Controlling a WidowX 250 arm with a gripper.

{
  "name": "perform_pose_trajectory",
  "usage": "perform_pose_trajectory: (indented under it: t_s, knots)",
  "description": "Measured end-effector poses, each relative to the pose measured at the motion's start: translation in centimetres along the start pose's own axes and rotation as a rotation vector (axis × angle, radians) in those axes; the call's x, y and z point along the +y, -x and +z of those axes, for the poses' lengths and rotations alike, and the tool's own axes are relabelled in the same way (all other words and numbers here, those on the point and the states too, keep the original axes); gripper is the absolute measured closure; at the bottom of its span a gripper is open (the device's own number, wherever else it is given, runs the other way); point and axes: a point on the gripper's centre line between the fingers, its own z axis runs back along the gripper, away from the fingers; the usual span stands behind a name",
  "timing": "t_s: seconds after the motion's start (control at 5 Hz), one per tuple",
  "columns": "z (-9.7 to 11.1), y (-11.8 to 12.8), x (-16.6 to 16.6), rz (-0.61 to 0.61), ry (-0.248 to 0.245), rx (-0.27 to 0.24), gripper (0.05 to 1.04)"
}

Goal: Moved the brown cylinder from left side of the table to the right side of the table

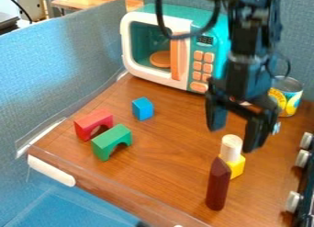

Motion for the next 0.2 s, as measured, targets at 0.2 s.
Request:
perform_pose_trajectory:
  t_s: [0.2]
  knots:
    - [1.06,0.74,1.96,0.08,-0.02,-0.001,0.083]
